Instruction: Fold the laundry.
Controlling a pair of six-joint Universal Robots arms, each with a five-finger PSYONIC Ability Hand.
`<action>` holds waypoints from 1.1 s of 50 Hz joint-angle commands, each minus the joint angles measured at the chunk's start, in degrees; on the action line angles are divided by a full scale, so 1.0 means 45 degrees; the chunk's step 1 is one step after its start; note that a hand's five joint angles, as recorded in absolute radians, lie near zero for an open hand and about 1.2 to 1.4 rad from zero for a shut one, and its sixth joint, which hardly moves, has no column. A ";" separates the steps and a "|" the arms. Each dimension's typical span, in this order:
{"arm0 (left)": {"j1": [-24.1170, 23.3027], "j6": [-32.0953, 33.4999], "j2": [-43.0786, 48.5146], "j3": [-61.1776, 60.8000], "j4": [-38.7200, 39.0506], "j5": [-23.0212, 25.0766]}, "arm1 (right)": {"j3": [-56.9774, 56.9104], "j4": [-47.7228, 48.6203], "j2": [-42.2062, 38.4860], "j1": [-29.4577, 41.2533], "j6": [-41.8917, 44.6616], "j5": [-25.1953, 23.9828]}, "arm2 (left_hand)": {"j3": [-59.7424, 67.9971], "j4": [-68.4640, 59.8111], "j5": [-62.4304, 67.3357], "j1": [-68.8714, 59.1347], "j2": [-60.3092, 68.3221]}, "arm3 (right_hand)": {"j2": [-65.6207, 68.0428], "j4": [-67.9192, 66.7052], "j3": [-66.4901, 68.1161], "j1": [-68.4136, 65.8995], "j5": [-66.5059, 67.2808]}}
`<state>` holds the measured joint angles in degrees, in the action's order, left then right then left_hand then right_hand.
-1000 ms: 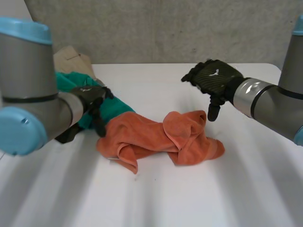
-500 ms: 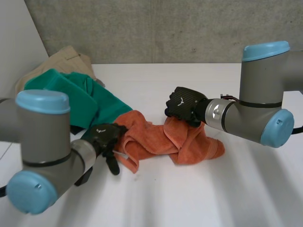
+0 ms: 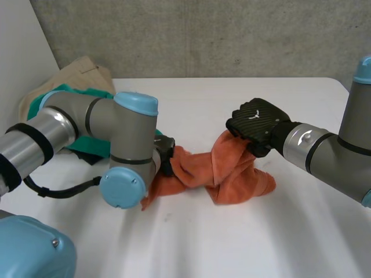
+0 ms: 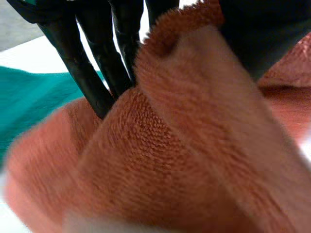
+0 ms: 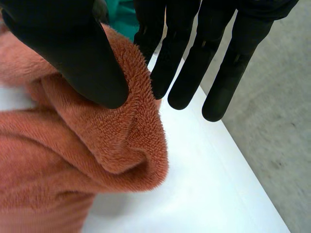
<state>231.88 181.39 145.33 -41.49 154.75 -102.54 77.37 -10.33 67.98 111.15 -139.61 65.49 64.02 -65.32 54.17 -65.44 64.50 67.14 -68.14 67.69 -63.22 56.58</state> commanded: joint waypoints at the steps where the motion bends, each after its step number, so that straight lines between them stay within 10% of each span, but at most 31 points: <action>1: 0.0579 0.2301 -0.0751 0.1130 -0.0016 0.0280 | -0.1367 0.0671 -0.1157 -0.0169 0.0263 0.1264 | 0.3552 -0.3262 0.3517 -0.3236 0.3445 | 0.2858 -0.2634 0.2735 -0.3728 0.2982; 9: 0.1537 0.3831 -0.1709 0.4177 0.2325 0.3154 | -0.4866 0.5141 -0.2488 0.0046 -0.3073 0.3686 | 0.3552 -0.3262 0.3517 -0.3236 0.3445 | 0.2858 -0.2634 0.2735 -0.3728 0.2982; 17: 0.2124 0.1860 -0.2745 0.5079 0.4868 0.3839 | -0.4461 1.0381 -0.2021 0.0456 -0.5363 0.5135 | 0.3552 -0.3262 0.3517 -0.3236 0.3445 | 0.2858 -0.2634 0.2735 -0.3728 0.2982; 33: 0.2515 0.3574 -0.3957 -0.4214 0.3598 0.4094 | 0.1380 0.0873 -0.0555 0.0886 -0.2902 0.2068 | 0.3552 -0.3262 0.3517 -0.3236 0.3445 | 0.2858 -0.2634 0.2735 -0.3728 0.2982; 34: 0.2534 0.3964 -0.3976 -0.4818 0.3773 0.4113 | 0.1458 0.0193 -0.0729 0.0983 -0.2669 0.2048 | 0.3552 -0.3262 0.3517 -0.3236 0.3445 | -0.0329 0.0553 -0.0452 -0.0541 -0.0206; 39: 0.2690 0.4807 -0.4404 -0.6190 0.4438 0.4250 | -0.0194 -0.0517 -0.1257 0.0712 -0.2334 0.2417 | 0.3552 -0.3262 0.3517 -0.3236 0.3445 | -1.0146 1.0369 -1.0269 0.9276 -1.0022; 47: 0.2632 0.4964 -0.6435 -0.7420 0.4536 0.4309 | -0.3596 -0.0771 -0.1940 0.0593 -0.2687 0.2206 | 0.3552 -0.3262 0.3517 -0.3236 0.3445 | -0.9595 0.9819 -0.9718 0.8725 -0.9471; 55: 0.2437 0.5003 -0.8855 -0.8242 0.4614 0.4621 | -0.5979 -0.2312 -0.4184 0.0867 0.1055 -0.0271 | 0.3552 -0.3262 0.3517 -0.3236 0.3445 | -0.7800 0.8024 -0.7923 0.6930 -0.7676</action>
<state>243.47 203.99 112.48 -76.87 175.40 -82.62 56.51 -16.47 55.76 114.41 -146.87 71.94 68.07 -68.70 56.81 -65.62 68.41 26.02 -26.52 26.26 -26.45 16.93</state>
